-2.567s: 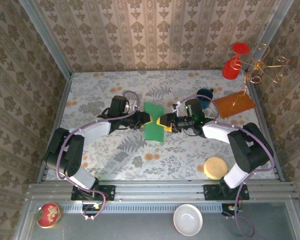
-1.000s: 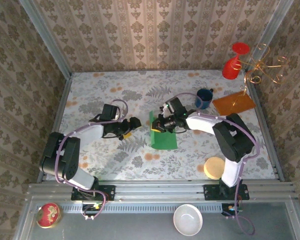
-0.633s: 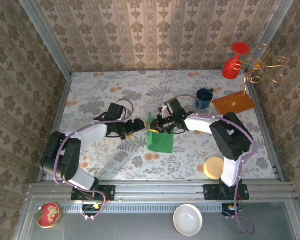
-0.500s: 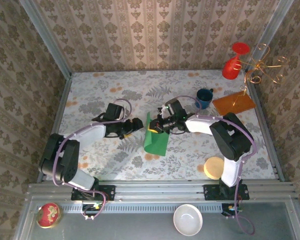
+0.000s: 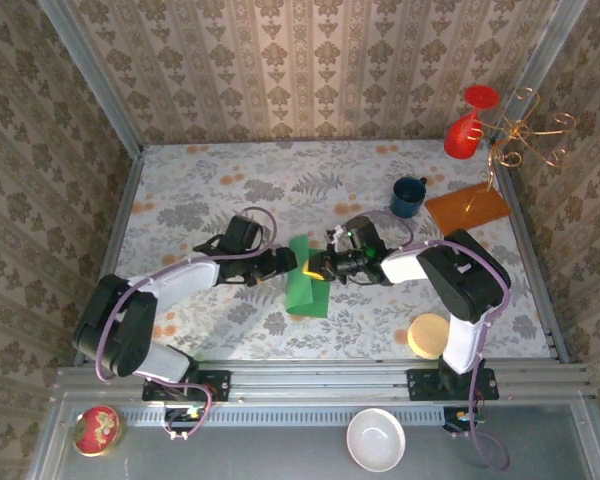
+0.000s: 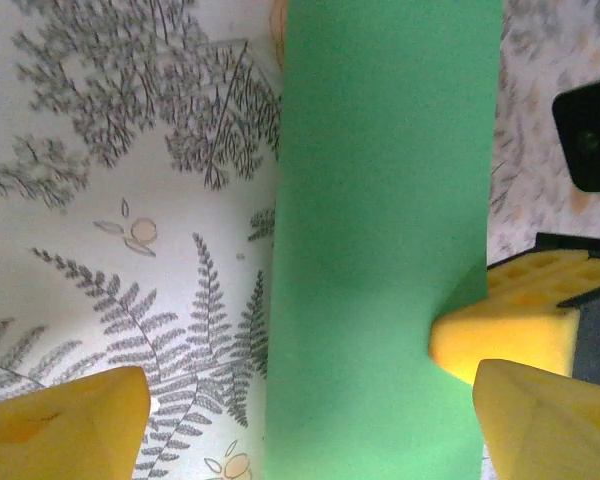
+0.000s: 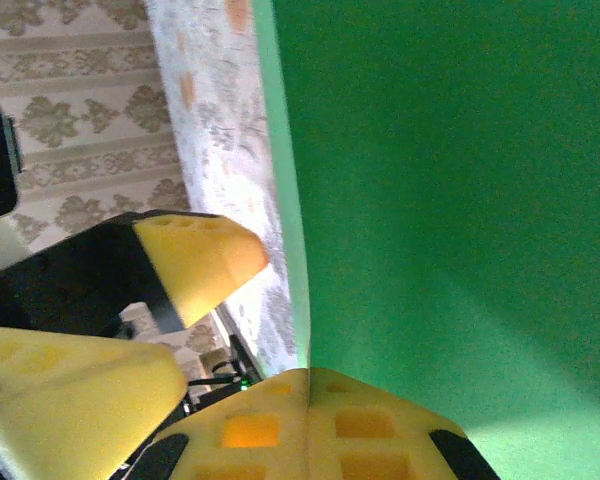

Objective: Fold a paper plane with a square sheet of paper (pick it up from the middle)
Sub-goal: First fold in half a square sheet of paper at the center of the table.

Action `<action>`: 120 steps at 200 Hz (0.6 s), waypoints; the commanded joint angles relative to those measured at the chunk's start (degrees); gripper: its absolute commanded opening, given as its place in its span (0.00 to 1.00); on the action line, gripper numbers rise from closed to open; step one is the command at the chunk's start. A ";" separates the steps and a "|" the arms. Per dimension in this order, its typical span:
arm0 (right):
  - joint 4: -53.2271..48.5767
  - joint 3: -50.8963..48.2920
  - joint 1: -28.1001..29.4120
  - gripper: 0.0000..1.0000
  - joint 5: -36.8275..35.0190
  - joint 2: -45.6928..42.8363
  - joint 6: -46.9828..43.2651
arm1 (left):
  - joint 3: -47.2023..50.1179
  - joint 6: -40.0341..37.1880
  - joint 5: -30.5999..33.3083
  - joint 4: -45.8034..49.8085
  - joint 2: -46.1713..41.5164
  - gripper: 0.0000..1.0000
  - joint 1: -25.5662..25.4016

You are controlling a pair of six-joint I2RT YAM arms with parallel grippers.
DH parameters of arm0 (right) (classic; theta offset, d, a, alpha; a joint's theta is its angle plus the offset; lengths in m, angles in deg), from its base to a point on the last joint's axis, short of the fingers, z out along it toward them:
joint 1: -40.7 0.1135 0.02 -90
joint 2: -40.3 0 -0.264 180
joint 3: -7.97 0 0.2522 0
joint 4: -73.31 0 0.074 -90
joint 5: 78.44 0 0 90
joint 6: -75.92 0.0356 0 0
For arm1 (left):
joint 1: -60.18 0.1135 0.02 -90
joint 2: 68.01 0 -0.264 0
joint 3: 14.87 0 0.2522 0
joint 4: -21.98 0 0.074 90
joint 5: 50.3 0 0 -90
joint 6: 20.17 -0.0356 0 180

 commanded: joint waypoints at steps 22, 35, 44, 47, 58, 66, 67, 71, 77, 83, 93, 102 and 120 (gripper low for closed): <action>-1.51 -3.63 -1.20 0.06 -4.16 -3.68 -5.35 | -1.63 -1.17 3.87 3.08 1.59 0.83 -3.03; -2.97 -4.00 -1.56 0.06 -4.83 -4.07 -6.01 | -2.27 -1.45 3.88 3.38 2.36 0.81 -3.74; -4.09 -4.00 -1.79 0.06 -5.18 -4.41 -6.53 | -2.80 -1.62 3.70 3.47 3.21 0.79 -4.26; -4.46 -4.01 -1.81 0.06 -5.25 -4.46 -6.72 | -3.01 -1.62 3.62 3.48 3.42 0.79 -4.45; -6.12 -3.64 -1.92 0.06 -5.78 -4.91 -7.49 | -3.97 -1.78 3.36 3.54 4.51 0.77 -5.15; -7.66 -3.20 -1.92 0.06 -6.15 -5.01 -8.06 | -4.82 -2.01 3.26 3.57 5.38 0.75 -5.87; -7.84 -3.19 -1.92 0.06 -6.22 -5.03 -8.12 | -4.92 -2.03 3.26 3.56 5.50 0.74 -5.94; -8.42 -2.99 -1.92 0.06 -6.35 -5.05 -8.37 | -5.32 -2.10 3.26 3.63 5.96 0.73 -6.23; -8.63 -2.98 -1.92 0.06 -6.45 -5.05 -8.36 | -6.02 -2.22 3.26 3.63 6.70 0.72 -6.72; -8.88 -2.99 -1.92 0.06 -6.61 -5.11 -8.29 | -6.73 -2.23 3.04 3.65 7.41 0.70 -7.13; -9.49 -2.90 -1.92 0.06 -6.93 -5.18 -8.32 | -7.78 -2.32 2.67 3.69 8.68 0.67 -7.78; -10.00 -2.99 -1.92 0.06 -7.26 -5.23 -8.23 | -8.56 -2.40 2.73 3.89 9.72 0.64 -8.20; -10.23 -3.24 -1.93 0.06 -7.50 -5.31 -7.80 | -9.71 -2.15 3.72 5.05 11.33 0.59 -8.55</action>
